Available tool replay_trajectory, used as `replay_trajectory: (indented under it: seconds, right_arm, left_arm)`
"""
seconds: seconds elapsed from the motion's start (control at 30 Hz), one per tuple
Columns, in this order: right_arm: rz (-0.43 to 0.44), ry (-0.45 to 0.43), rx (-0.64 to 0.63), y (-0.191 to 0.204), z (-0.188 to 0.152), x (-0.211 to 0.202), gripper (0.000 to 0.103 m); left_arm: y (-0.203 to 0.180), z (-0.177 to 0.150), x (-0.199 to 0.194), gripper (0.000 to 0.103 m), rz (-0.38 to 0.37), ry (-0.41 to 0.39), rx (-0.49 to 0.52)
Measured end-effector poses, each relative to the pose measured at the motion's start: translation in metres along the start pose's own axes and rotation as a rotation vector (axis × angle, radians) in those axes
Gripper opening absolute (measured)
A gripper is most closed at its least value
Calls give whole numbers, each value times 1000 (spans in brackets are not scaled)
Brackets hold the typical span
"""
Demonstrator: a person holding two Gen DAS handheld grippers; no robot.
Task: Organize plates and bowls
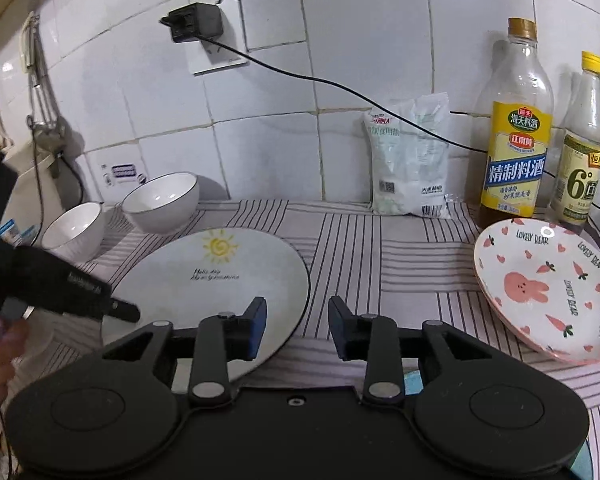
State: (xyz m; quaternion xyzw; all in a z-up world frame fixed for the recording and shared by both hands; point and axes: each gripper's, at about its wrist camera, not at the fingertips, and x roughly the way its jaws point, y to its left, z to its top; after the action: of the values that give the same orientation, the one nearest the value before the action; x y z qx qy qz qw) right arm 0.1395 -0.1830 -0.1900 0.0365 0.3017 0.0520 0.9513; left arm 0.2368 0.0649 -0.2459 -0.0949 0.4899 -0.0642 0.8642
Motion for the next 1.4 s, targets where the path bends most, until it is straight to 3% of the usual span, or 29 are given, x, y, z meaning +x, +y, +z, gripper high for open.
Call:
replay_trajectory:
  seconds: [0.07,0.23,0.4,0.6,0.83,0.93,1.03,1.13,1.33,1.4]
  right_arm:
    - [13,-6,1,-5,-2,-13,44]
    - [8,-65,16,-29,-2,-64,57]
    - [-40,-90,-16,-54,-9,-111,68]
    - [-147,-66,-28,-79,-30,-142,71]
    - [-194,-60,137,-108,-67,-160,71]
    - [-261,-68,305,-120,-91,-154,71]
    - [-237,-66,423,-128,-109,-148,71]
    - [-188,-62,453,-127,-117,-141,68]
    - [-207,-20,479,-128,-121,-123,49]
    - [-197,-18,489,-132,-121,-120,33]
  left_arm:
    - [-2,-2,-14,43,15,-25,-6]
    - [-29,-11,-56,45,26,-80,81]
    - [-69,-26,-80,51,-61,-88,192]
    - [-124,-51,-82,57,-140,-52,312]
    - [-171,-89,-59,62,-199,56,411]
    - [-177,-106,-44,61,-182,112,419]
    - [-175,-118,-29,60,-185,157,411]
    - [-172,-123,-17,60,-176,172,394]
    - [-169,-126,-8,56,-175,175,358]
    - [-168,-127,-10,38,-181,168,361]
